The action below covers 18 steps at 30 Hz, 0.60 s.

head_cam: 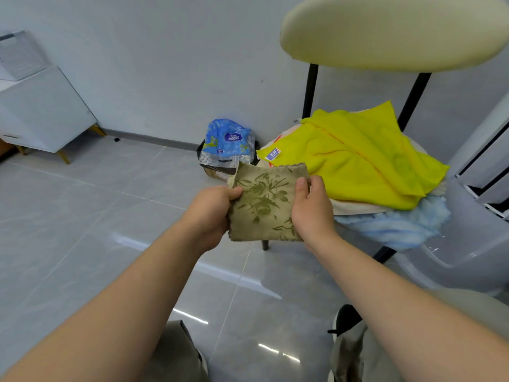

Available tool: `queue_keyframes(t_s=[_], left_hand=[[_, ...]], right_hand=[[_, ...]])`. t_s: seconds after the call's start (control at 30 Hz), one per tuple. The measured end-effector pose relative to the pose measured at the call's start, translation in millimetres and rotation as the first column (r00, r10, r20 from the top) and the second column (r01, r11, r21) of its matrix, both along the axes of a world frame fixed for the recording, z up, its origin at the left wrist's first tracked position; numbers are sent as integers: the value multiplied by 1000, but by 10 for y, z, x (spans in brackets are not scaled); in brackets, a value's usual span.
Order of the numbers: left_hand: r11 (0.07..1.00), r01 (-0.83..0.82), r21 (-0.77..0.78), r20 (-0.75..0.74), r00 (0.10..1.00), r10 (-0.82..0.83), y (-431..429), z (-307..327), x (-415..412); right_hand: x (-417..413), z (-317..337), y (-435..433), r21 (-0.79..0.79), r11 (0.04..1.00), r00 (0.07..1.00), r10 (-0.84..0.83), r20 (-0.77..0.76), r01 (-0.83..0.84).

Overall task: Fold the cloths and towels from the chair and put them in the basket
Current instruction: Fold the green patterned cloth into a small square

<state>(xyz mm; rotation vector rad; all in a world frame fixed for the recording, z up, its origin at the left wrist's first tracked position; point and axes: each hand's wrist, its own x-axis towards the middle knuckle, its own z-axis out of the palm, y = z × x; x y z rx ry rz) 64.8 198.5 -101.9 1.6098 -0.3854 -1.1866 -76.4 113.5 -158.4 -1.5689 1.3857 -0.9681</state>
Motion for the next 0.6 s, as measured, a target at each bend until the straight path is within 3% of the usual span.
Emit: queue_keyframes(t_s=[0.13,0.23,0.27,0.33,0.4,0.6], left_hand=[[996,44,71,-261,965,-24,8,21,3],[997,24,71,-242,970,-6,-23,-55,-17],[998,-28,64,-185,982,40,-46,-106,-35],[989,-145,23,79,987,143,-88,-186,-57],[977,-205,-61,327,920,213,-132,-252,-33],[979,-166,-122,507,837,205,-165,-349,-5]], right_hand=[[-45,49,-61,-88,994,994,64,-91,-72],[-66,98,-59,-106,984,986,136,-92,-145],[-71,103,-58,-113,982,986,143,-87,-153],[-76,103,-56,-122,983,989,127,-81,-137],[-70,104,-45,-126,986,991,100,-85,-111],[-53,76,-28,-104,990,991,82,-105,-93]])
